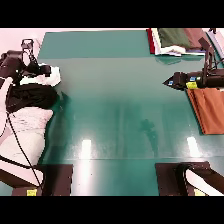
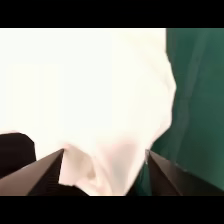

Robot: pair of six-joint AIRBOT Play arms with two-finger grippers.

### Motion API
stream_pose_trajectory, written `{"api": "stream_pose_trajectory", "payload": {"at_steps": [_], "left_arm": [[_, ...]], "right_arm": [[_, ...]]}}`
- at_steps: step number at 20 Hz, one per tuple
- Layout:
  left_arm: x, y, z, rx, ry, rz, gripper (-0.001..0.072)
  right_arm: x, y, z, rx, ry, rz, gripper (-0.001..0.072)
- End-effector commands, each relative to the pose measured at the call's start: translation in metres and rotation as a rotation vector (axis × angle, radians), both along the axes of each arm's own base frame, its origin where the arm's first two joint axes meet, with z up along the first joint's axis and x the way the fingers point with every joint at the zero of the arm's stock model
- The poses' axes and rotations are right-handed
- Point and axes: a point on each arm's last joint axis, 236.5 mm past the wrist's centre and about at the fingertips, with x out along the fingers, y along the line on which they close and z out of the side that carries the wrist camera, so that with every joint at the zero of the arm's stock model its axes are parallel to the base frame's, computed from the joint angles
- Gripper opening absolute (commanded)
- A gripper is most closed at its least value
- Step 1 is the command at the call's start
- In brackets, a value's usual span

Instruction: Fold the shirts.

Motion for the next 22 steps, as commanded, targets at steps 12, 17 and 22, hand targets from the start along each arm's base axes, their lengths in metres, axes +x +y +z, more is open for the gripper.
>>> {"api": "stream_pose_trajectory", "payload": {"at_steps": [12, 17, 22], "left_arm": [[-0.04, -0.08, 0.347, 0.105, -0.632, -0.222, 0.0022], [-0.121, -0.201, 0.367, -0.007, -0.595, -0.524, 0.0022], [-0.17, -0.362, 0.266, -0.154, -0.361, -0.892, 0.0026]], "right_arm": [[0.011, 0.003, 0.131, -0.026, -0.291, 0.037, 0.0017], [0.005, 0.002, 0.204, -0.048, -0.472, 0.034, 0.0017], [-0.007, 0.004, 0.24, -0.059, -0.556, 0.044, 0.0017]]}}
